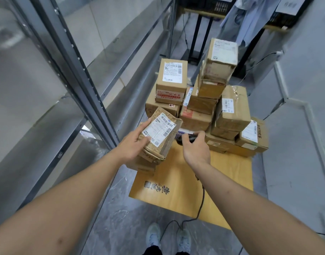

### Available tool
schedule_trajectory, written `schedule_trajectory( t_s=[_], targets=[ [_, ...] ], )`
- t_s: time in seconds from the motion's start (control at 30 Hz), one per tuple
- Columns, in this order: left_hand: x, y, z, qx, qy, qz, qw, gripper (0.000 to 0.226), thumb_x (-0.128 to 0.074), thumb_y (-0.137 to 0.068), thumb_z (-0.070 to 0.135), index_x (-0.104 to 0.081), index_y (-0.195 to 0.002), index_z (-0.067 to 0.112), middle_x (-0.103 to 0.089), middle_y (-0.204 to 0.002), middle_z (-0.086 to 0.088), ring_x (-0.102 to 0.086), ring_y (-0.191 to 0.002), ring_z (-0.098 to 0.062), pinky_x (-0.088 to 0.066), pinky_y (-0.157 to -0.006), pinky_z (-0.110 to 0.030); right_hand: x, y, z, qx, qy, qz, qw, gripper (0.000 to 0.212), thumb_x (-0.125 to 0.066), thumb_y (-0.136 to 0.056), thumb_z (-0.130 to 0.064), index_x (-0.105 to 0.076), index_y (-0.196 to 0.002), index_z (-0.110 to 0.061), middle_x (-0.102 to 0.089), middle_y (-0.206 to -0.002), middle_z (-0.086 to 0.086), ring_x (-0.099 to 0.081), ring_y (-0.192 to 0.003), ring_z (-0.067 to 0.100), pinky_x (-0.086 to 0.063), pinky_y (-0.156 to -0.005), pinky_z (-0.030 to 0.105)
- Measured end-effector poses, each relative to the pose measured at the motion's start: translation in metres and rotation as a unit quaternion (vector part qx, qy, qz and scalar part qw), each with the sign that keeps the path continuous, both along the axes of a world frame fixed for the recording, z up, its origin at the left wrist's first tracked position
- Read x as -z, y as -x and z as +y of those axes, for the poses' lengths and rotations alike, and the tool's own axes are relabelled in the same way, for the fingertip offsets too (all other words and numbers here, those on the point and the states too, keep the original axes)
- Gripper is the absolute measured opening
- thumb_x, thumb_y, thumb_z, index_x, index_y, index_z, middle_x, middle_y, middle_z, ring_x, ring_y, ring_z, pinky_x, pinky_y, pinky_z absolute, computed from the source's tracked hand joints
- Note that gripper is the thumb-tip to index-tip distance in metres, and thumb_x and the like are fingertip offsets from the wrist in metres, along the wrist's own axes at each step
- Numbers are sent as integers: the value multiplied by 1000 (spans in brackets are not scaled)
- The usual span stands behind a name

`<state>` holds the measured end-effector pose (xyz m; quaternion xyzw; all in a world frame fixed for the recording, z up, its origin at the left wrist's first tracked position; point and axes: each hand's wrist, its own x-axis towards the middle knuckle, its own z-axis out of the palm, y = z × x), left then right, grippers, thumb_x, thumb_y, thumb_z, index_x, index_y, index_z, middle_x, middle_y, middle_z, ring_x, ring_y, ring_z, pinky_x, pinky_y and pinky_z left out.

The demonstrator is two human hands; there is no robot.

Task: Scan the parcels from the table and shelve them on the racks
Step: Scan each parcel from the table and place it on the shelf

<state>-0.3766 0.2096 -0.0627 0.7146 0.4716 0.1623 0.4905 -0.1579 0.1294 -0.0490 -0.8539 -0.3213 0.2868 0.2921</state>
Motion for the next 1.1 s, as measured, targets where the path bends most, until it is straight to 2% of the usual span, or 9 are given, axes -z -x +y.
schedule_trajectory(
  t_s=[0.1,0.27,0.37,0.47,0.73,0.83,0.9,1.03,1.1],
  targets=[
    [-14,3,-2,-12,-11,-9,1000,63,-52,-109,29,-24,-158,59,-54,-146,13,-62,-119,-6,-50,-105,-34,-13,-2,-8,9,-23,-1,1000,31,-47,-104,-50,-45,-123,-25,-62,-88,-10,-63,-81,19,-52,-78,40],
    [-39,12,-5,6,-28,-12,1000,63,-50,-110,29,-25,-157,61,-59,-136,18,-68,-113,-11,-57,-100,-43,-38,-1,-12,8,-88,2,996,29,-50,-101,-53,-49,-117,-29,-61,-92,-13,-64,-93,24,-54,-87,43],
    [-53,20,-5,3,-44,-6,999,63,-52,-109,33,-25,-150,71,-60,-140,12,-69,-115,-14,-57,-101,-47,-51,-1,-16,-15,-125,5,992,28,-50,-100,-55,-51,-115,-32,-67,-99,-7,-65,-94,24,-56,-88,46],
    [-66,26,-8,1,-70,-1,998,65,-54,-108,31,-27,-147,75,-65,-136,7,-71,-113,-18,-58,-98,-51,-63,0,-19,-44,-163,21,985,25,-51,-98,-55,-52,-115,-36,-68,-102,-8,-65,-96,20,-56,-91,48],
    [-101,26,-40,-20,-146,61,987,66,-54,-107,31,-25,-149,72,-63,-131,13,-67,-111,-8,-58,-95,-41,-92,-8,-25,-152,-216,56,963,19,-53,-102,-50,-53,-116,-37,-65,-105,-15,-62,-97,9,-57,-89,46],
    [-109,27,-58,-36,-150,61,986,65,-55,-101,46,-23,-153,69,-60,-139,5,-66,-117,-14,-60,-95,-46,-99,-14,-31,-189,-230,70,952,20,-54,-102,-50,-54,-117,-37,-65,-108,-13,-62,-100,9,-56,-86,39],
    [-114,29,-67,-47,-157,72,984,64,-53,-100,46,-24,-154,67,-61,-137,2,-67,-117,-17,-60,-95,-47,-103,-19,-35,-213,-234,77,945,19,-55,-103,-48,-56,-118,-36,-65,-111,-12,-60,-101,7,-52,-80,32],
    [-129,31,-94,-76,-168,98,978,63,-52,-99,43,-28,-152,67,-60,-132,-3,-64,-118,-20,-58,-96,-46,-107,-28,-48,-271,-236,82,930,16,-54,-102,-47,-56,-113,-36,-66,-106,-10,-63,-96,12,-54,-80,39],
    [-133,34,-108,-91,-176,125,972,62,-53,-105,35,-27,-151,67,-56,-129,-6,-58,-119,-21,-53,-99,-36,-108,-29,-54,-292,-234,89,923,16,-54,-101,-48,-56,-112,-37,-67,-103,-9,-65,-92,16,-57,-78,43]
  ],
)
